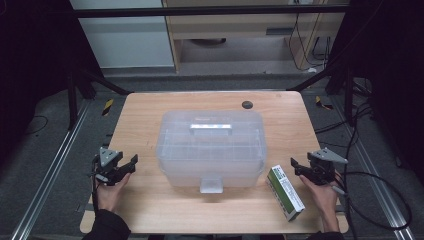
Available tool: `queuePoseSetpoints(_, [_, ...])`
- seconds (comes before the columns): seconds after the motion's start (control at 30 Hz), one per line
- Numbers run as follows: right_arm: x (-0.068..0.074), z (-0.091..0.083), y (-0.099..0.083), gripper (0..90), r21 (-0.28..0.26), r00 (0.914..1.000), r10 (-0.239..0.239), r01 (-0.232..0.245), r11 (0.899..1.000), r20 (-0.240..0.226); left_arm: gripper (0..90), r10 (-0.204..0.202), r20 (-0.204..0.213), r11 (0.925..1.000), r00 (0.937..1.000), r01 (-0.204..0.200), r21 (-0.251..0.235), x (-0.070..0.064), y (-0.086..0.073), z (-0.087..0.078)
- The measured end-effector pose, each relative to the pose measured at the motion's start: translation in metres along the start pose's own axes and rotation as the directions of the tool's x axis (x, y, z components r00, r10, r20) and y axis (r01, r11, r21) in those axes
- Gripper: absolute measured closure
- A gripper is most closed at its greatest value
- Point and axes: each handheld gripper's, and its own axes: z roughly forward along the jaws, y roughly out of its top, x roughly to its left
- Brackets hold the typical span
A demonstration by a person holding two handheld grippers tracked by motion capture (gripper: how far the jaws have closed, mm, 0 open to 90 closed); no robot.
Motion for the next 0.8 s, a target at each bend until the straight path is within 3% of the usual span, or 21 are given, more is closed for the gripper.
queuePoseSetpoints(0.2, [-0.002,-0.007,0.003,40.2,-0.002,1.0000,0.003,-0.003,1.000,0.002,37.8,0.018,0.032,0.9998,0.9993,-0.018,0.002,-0.005,0.010,-0.005])
queuePoseSetpoints(0.33, [-0.001,-0.010,0.005,43.6,-0.028,0.9991,-0.035,0.036,0.999,0.022,37.2,0.018,0.049,0.9998,0.9987,-0.018,0.000,-0.006,0.014,-0.007])
queuePoseSetpoints(0.4, [-0.002,-0.014,0.009,45.1,-0.029,0.9996,-0.027,0.028,0.999,0.012,35.9,0.032,0.059,0.9995,0.9978,-0.032,-0.001,-0.007,0.020,-0.010])
queuePoseSetpoints(0.7, [0.000,-0.016,0.013,39.2,-0.019,0.9997,-0.016,0.016,1.000,-0.018,35.4,0.035,0.083,0.9991,0.9959,-0.033,-0.028,-0.006,0.034,-0.023])
queuePoseSetpoints(0.8, [0.001,-0.016,0.015,38.3,-0.007,0.9995,-0.002,0.001,1.000,-0.032,35.3,0.057,0.106,0.9980,0.9927,-0.054,-0.034,-0.008,0.040,-0.026])
